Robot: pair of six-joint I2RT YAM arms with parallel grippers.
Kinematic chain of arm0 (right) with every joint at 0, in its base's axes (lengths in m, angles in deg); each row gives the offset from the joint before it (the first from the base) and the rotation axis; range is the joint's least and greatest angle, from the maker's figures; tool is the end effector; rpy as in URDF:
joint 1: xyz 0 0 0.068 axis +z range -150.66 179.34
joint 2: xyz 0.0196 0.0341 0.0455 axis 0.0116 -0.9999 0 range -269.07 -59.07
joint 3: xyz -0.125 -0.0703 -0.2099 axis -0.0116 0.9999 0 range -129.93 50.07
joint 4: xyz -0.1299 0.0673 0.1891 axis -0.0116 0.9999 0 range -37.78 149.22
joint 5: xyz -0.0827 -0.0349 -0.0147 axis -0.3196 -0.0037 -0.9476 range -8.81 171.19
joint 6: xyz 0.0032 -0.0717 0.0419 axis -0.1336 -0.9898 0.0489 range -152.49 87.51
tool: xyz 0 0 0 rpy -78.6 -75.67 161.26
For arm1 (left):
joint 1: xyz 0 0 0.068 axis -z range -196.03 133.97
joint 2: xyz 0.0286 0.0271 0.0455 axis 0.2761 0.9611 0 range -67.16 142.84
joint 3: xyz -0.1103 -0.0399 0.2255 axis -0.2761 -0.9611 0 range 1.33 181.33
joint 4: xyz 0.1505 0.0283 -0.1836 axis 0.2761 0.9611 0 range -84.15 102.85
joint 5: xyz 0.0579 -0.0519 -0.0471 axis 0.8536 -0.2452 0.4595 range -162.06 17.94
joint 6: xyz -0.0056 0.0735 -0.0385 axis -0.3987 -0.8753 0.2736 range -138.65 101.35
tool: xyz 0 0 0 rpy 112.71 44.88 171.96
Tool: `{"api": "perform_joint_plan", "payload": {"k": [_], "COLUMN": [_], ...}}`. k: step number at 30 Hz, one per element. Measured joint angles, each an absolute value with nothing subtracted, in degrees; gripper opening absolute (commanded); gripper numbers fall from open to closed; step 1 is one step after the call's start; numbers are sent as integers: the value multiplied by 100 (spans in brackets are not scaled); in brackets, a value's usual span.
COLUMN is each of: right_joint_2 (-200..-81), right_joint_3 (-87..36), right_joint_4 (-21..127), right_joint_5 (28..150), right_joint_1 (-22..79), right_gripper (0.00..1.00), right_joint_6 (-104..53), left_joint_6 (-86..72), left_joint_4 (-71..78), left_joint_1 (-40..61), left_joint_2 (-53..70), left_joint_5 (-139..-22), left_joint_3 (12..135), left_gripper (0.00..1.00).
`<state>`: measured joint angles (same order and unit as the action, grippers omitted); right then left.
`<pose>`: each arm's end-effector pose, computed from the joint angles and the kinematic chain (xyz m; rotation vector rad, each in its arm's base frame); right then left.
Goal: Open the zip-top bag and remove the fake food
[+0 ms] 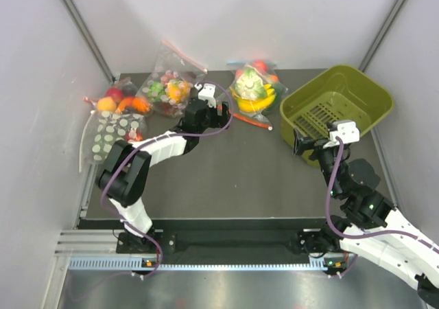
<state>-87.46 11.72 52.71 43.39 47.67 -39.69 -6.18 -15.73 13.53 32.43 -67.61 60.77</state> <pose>0.1275 0.0762 0.3488 -0.1445 1.4343 0.1259 0.3569 -0.1960 0.2115 0.2317 1.9024 -0.4245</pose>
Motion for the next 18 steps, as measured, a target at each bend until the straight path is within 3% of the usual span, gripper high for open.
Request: {"api": "perform_joint_plan", "payload": {"k": [9, 18], "right_joint_2": [-8726, -8724], "right_joint_3": [1172, 1172], "right_joint_4": [5415, 5525], "right_joint_5": [4667, 4862], "right_joint_1": [4767, 4767], "right_gripper": [100, 100], "right_joint_6": [-3930, -3926], "left_joint_6": [158, 671], "left_joint_4": [-2727, -2852], "left_joint_1": [918, 881], "left_joint_2": [4222, 5129], "left_joint_5": [-7598, -7721], "left_joint_3": [6167, 6982], "left_gripper": [94, 93]}}
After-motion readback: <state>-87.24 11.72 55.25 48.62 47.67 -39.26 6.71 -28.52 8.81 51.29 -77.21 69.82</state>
